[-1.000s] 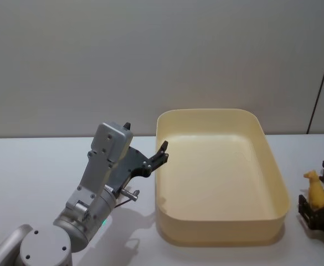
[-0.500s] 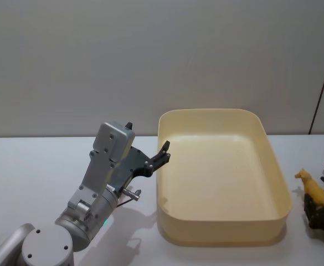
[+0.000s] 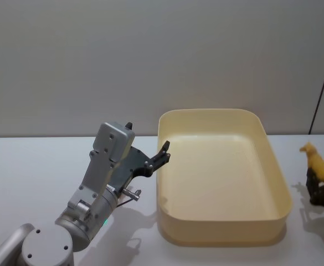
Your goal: Pick up the toy alternately with two hands and place it into the central storage box.
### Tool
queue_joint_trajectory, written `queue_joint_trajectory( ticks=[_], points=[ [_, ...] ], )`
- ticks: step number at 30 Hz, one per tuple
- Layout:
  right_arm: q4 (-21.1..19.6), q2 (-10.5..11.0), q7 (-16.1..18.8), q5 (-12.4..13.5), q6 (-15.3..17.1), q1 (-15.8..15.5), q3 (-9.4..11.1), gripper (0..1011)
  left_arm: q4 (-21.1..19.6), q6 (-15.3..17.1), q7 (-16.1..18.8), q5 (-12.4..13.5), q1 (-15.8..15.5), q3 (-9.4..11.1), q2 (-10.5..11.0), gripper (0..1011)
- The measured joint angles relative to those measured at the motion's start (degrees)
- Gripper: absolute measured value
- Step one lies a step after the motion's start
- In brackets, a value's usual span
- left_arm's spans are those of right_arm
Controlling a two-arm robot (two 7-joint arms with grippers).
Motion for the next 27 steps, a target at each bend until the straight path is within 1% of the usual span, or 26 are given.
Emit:
queue_joint_trajectory(
  ticks=[8,11,12,14,17,20,22,23,25,27],
  points=[
    [-3.22,-0.96,-0.92,0.73,-0.96,1.83,0.3,344,0.0,0.0,0.0,0.0,0.0,0.0,0.0,1001],
    [-4.34,-1.59,-0.57,1.15,-0.54,3.13,0.27,344,0.0,0.0,0.0,0.0,0.0,0.0,0.0,1002],
    [-4.34,-1.59,-0.57,1.15,-0.54,3.13,0.27,345,0.0,0.0,0.0,0.0,0.0,0.0,0.0,1002],
    [-4.7,-2.24,0.27,1.34,0.39,4.28,0.02,344,0.0,0.0,0.0,0.0,0.0,0.0,0.0,1001],
    [-4.7,-2.84,1.1,1.36,1.37,5.27,-0.31,345,0.0,0.0,0.0,0.0,0.0,0.0,0.0,1001],
    [-3.86,-3.91,2.68,1.09,3.14,6.98,-0.98,345,0.0,0.0,0.0,0.0,0.0,0.0,0.0,1001],
    [-3.67,-4.11,2.95,0.98,3.45,7.27,-1.1,345,0.0,0.0,0.0,0.0,0.0,0.0,0.0,1001],
    [-2.67,-4.93,4.04,0.46,4.71,8.48,-1.68,345,0.0,0.0,0.0,0.0,0.0,0.0,0.0,1001],
    [-1.94,-5.41,4.78,-0.02,5.55,9.19,-2.05,344,0.0,0.0,0.0,0.0,0.0,0.0,0.0,1001],
    [-0.47,-6.35,5.77,-0.82,6.63,10.45,-2.76,345,0.0,0.0,0.0,0.0,0.0,0.0,0.0,1001]
  ],
)
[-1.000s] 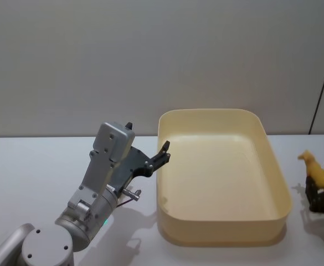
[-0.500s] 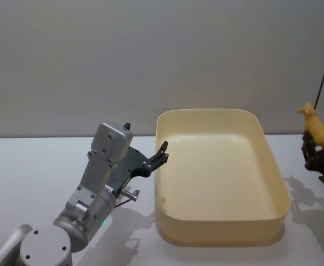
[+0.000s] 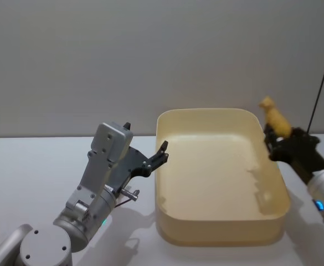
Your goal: Pick up the toy alternately with two hands and place it into the central storage box.
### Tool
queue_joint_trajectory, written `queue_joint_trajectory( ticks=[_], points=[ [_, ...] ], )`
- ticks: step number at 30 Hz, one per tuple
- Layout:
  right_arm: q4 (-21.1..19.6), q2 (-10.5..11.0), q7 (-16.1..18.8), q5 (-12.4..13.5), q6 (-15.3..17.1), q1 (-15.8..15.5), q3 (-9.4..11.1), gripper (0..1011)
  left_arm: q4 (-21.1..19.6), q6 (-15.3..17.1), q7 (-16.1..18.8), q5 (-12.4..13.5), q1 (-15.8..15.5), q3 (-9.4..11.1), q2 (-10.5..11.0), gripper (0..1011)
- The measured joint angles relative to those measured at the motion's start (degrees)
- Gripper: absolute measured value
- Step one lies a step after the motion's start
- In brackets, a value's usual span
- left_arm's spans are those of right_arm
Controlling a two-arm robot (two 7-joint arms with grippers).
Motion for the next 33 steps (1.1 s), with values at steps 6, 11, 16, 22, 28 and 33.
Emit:
queue_joint_trajectory(
  ticks=[6,11,16,22,28,33],
  points=[
    [4.41,-2.3,2.66,-2.4,2.34,3.32,-1.72,453,0.0,0.0,0.0,0.0,0.0,0.0,0.0,1001],
    [6.66,-3.42,3.92,-3.59,3.39,4.91,-2.54,595,0.0,0.0,0.0,0.0,0.0,0.0,0.0,1001],
    [8.23,-4.25,4.87,-4.44,4.12,6.07,-3.12,738,0.0,0.0,0.0,0.0,0.0,0.0,0.0,1001],
    [8.35,-4.24,4.99,-4.47,4.25,6.26,-3.01,900,0.0,0.0,0.0,0.0,0.0,0.0,0.0,1001],
    [6.69,-3.06,3.53,-3.07,3.7,5.32,-1.75,1001,0.0,0.0,0.0,0.0,0.0,0.0,0.0,1001],
    [4.38,-1.31,1.67,-1.29,3.38,3.69,0.05,1001,0.0,0.0,0.0,0.0,0.0,0.0,0.0,1001]
  ],
)
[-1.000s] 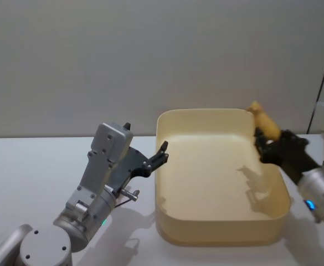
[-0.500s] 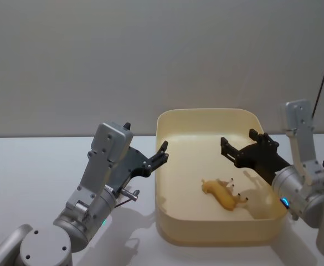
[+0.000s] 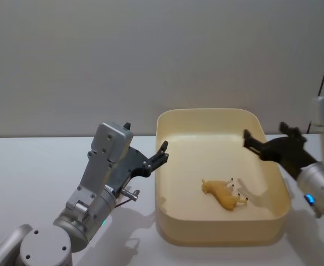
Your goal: Pick up the toy alternately with two hands and place it into the central storage box.
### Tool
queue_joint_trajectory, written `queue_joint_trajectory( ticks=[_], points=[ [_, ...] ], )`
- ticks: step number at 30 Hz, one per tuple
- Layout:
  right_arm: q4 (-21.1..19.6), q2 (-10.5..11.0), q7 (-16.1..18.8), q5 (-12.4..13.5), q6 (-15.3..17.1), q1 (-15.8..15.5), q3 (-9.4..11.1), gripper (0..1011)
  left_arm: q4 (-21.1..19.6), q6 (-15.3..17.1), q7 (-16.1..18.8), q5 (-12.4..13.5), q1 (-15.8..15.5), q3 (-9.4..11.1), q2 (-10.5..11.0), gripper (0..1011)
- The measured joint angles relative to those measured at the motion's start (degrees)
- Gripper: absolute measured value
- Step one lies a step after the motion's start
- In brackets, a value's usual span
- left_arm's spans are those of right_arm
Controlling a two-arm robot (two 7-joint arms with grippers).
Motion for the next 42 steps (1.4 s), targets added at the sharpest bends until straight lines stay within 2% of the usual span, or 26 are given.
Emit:
queue_joint_trajectory(
  ticks=[4,12,21,28,33,42],
  points=[
    [-1.28,1.09,-1.22,1.17,-0.04,-1.13,1.08,1001,0.0,0.0,0.0,0.0,0.0,0.0,0.0,1001],
    [-4.93,4.57,-4.1,3.68,0.35,-5.3,4.29,1001,0.0,0.0,0.0,0.0,0.0,0.0,0.0,1001],
    [-6.54,7.25,-6.31,4.35,0.69,-8.97,6.7,1001,0.0,0.0,0.0,0.0,0.0,0.0,0.0,1001],
    [-6.43,9.05,-8.05,4.24,0.95,-11.06,8.48,1001,0.0,0.0,0.0,0.0,0.0,0.0,0.0,1001],
    [-5.37,9.62,-8.5,3.76,1.08,-11.46,9.05,1001,0.0,0.0,0.0,0.0,0.0,0.0,0.0,1002],
    [-2.53,9.4,-8.34,2.52,1.4,-10.58,8.87,1001,0.0,0.0,0.0,0.0,0.0,0.0,0.0,1001]
  ],
)
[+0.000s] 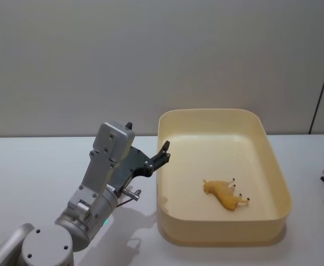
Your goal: Pick up the toy alternately with two hands and place it into the central storage box.
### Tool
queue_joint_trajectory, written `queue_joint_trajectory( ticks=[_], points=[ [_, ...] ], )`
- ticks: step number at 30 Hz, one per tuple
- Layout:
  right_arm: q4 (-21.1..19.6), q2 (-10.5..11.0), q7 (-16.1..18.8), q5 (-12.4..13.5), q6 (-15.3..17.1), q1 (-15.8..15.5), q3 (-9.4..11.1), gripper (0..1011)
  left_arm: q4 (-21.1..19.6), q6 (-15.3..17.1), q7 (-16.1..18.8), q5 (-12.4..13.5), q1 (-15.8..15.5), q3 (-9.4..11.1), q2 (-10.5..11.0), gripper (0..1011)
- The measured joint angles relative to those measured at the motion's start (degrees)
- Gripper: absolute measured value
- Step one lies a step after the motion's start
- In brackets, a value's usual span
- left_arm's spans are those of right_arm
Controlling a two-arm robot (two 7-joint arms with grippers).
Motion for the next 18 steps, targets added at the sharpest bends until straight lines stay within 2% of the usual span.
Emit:
queue_joint_trajectory(
  ticks=[18],
  points=[
    [9.76,-2.84,0.63,-2.48,-0.53,4.89,-2.18,1001,0.0,0.0,0.0,0.0,0.0,0.0,0.0,1001]
  ],
)
